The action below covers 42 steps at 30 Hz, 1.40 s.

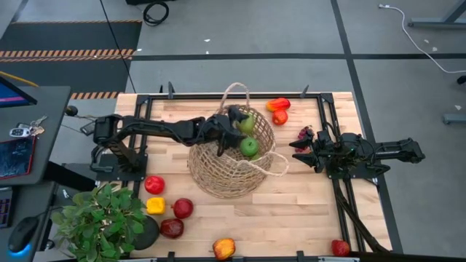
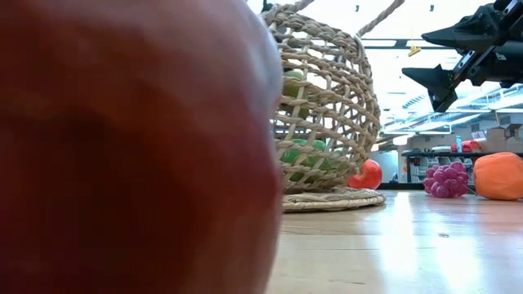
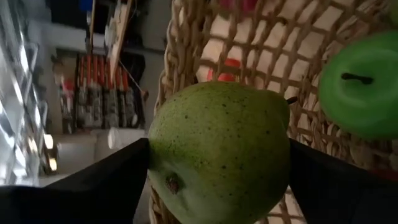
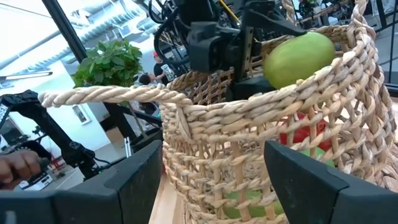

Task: Build produce basket
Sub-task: Put the green pear into the basket

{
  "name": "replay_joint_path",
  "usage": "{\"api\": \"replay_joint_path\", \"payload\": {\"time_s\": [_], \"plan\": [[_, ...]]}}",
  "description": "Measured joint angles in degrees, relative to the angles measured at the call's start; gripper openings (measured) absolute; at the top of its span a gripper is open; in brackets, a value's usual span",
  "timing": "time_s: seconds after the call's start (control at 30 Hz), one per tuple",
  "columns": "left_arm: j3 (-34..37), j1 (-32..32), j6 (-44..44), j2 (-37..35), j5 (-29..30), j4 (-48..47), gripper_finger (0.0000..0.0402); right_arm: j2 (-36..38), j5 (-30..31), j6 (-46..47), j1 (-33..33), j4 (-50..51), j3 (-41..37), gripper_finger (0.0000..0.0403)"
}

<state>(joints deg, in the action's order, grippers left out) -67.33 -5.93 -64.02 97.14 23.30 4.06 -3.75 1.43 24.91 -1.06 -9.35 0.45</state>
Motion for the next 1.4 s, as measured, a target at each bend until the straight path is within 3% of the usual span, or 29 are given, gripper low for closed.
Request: {"api": "replay_joint_path", "payload": {"time_s": [0.97, 1.13, 1.4], "plan": [[0.0, 1.7, 0.4, 0.0, 0.0, 0.4, 0.0353, 0.0, 0.0, 0.0, 0.0, 0.0, 0.0, 0.0284], [0.0, 1.7, 0.4, 0.0, 0.1, 0.4, 0.0374, 0.0, 0.0, 0.0, 0.0, 0.0, 0.0, 0.0284], [0.1, 1.7, 2.1, 0.0, 6.6, 3.5, 0.0398, 0.0, 0.0, 0.0, 0.0, 0.0, 0.0, 0.0284]]}}
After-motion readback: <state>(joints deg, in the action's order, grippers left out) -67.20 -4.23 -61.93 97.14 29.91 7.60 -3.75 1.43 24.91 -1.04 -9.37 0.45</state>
